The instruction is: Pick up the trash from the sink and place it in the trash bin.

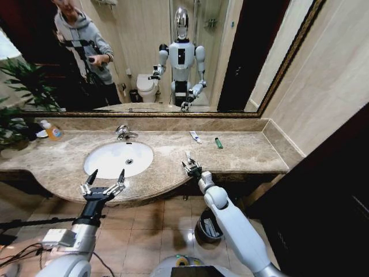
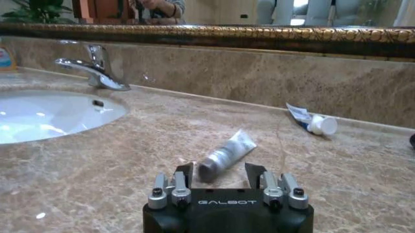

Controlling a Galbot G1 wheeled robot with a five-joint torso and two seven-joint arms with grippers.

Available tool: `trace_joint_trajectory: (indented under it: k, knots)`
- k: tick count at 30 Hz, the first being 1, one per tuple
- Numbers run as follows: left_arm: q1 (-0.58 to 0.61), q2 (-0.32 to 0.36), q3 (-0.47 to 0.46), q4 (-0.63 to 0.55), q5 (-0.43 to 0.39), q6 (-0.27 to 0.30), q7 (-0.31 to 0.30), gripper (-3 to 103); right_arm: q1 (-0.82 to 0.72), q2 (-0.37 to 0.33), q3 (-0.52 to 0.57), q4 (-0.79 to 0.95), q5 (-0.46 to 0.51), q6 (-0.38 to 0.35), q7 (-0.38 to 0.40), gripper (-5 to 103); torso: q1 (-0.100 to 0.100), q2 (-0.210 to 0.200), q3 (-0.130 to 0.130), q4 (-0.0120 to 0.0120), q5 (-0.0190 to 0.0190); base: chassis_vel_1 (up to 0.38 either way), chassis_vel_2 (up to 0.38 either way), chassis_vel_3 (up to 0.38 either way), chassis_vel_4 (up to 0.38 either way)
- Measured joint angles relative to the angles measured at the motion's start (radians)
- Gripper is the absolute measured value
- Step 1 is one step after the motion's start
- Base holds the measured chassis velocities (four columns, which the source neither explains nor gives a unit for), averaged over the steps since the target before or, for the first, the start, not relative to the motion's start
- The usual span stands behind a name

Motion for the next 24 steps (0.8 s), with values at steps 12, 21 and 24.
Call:
trace_joint_trajectory:
  k: [12,21,24]
  knots:
    - [0.0,0.0,0.0,0.0,0.0,0.0,0.0,100,0.007,-0.008,0.016,-0.002,0.005,0.005,0.003,16,0.0,0.0,0.0,0.0,0.0,0.0,0.0,0.0,0.0]
    - [0.0,0.0,0.0,0.0,0.0,0.0,0.0,100,-0.004,-0.018,0.031,0.031,0.016,0.004,0.004,15,0.0,0.0,0.0,0.0001,0.0001,0.0,0.0,0.0,0.0]
    - [0.0,0.0,0.0,0.0,0.0,0.0,0.0,100,-0.031,-0.035,0.054,0.079,0.033,0.001,0.004,15,0.0,0.0,0.0,0.0001,0.0001,0.0,0.0,0.0,0.0]
